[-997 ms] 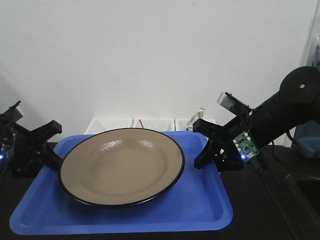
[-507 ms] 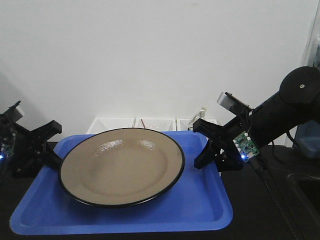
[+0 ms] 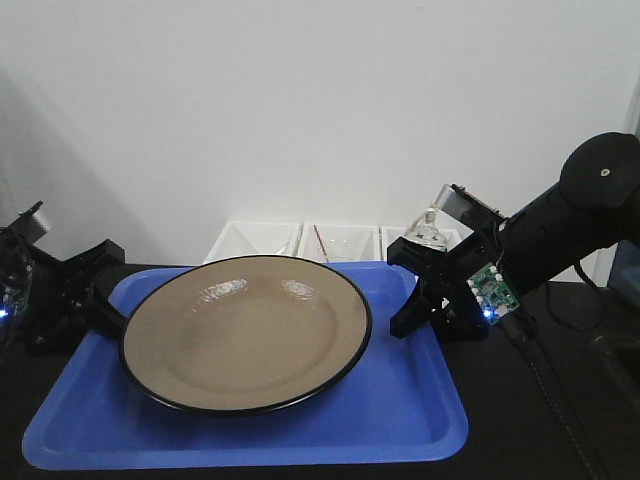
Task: Place disk in tray to left cabinet
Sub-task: 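Hold the tray with both grippers while the base turns away from bench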
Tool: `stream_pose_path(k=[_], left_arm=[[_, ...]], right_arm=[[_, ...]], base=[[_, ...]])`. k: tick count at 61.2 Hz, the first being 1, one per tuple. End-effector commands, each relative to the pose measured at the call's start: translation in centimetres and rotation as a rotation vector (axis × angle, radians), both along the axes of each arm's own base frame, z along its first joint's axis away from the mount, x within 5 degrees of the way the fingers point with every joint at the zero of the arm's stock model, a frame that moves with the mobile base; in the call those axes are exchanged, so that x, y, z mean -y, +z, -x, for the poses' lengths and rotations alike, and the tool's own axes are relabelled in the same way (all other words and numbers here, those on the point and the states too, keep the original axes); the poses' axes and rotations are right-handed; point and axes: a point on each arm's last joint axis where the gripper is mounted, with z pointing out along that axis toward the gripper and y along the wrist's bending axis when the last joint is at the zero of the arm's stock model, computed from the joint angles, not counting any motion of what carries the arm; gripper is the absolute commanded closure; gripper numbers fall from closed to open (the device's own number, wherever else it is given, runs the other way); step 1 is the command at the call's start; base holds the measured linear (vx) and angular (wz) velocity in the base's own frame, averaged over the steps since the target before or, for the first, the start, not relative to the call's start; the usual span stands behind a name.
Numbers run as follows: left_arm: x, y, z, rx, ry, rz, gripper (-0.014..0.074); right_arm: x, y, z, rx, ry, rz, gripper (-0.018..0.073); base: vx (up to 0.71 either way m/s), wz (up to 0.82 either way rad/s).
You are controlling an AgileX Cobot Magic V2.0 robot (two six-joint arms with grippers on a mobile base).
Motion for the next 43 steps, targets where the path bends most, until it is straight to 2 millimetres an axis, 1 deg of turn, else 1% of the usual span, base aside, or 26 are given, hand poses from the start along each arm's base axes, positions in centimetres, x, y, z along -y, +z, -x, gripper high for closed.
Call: stream_pose_path(k=[1, 43], left_arm=[[2.28, 3.97, 1.27, 0.094, -0.029, 0.194, 0.0597], [2.28, 3.97, 1.27, 0.094, -0.029, 0.194, 0.0597]], right_arm=[[-1.74, 4.46, 1.71, 0.099, 0.023, -0.198, 0.0564], [-1.75, 4.45, 1.75, 0.095, 0.026, -0.198, 0.0564]], base=[[-0.14, 0.23], [-0.12, 0.40]])
